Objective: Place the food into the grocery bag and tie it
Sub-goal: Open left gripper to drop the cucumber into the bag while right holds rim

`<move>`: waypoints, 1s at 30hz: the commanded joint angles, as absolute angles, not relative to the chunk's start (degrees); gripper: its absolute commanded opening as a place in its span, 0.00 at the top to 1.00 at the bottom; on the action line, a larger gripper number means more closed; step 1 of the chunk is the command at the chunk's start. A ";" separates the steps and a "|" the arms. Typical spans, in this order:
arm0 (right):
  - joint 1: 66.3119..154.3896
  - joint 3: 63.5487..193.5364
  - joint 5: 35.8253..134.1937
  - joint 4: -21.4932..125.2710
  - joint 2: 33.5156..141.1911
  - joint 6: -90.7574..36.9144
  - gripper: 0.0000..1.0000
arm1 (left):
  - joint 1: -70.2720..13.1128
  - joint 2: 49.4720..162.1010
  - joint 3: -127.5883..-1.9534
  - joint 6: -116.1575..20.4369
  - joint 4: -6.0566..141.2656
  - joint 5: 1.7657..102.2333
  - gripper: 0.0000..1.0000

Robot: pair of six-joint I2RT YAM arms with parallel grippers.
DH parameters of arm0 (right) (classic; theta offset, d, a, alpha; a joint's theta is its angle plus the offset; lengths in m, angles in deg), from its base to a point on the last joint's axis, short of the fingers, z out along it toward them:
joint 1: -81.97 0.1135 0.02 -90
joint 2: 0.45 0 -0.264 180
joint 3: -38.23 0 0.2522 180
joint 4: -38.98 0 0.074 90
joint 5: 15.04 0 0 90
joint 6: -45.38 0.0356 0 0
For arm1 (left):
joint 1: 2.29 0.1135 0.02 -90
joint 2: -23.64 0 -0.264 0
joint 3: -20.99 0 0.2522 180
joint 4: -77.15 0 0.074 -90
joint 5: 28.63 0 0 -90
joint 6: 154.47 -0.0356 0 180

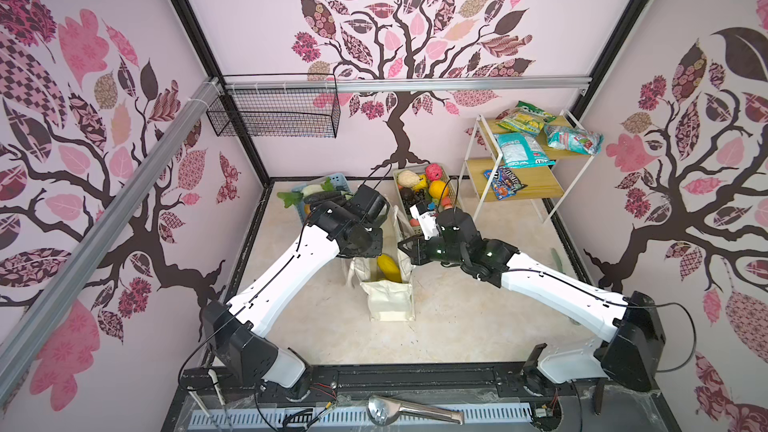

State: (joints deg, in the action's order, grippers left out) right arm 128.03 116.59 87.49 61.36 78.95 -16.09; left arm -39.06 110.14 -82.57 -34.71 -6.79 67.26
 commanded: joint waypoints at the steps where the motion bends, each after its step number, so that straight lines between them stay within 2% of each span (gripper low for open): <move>1: 128.44 120.06 87.19 60.91 79.43 -16.33 1.00 | -40.95 112.17 -80.92 -32.44 -3.08 66.72 0.73; 9: 128.45 119.03 86.53 60.82 78.92 -16.63 1.00 | -41.93 115.79 -77.18 -29.19 0.55 67.45 0.72; 15: 128.41 116.18 85.62 61.01 77.61 -16.92 1.00 | -41.80 113.40 -75.16 -28.84 3.92 65.88 0.53; 19: 128.42 115.27 83.97 61.55 77.34 -17.15 1.00 | -40.73 110.59 -76.90 -30.89 4.58 62.59 0.45; 24: 128.14 115.97 79.97 62.52 77.42 -17.26 1.00 | -38.29 107.90 -82.19 -33.83 1.25 61.59 0.43; 30: 127.84 116.86 79.71 63.58 77.95 -17.58 1.00 | -35.46 102.96 -85.68 -36.64 -1.15 62.44 0.44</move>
State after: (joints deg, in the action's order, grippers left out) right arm 127.92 115.56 81.07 61.58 78.88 -16.55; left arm -36.27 105.71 -82.07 -34.16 0.84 62.17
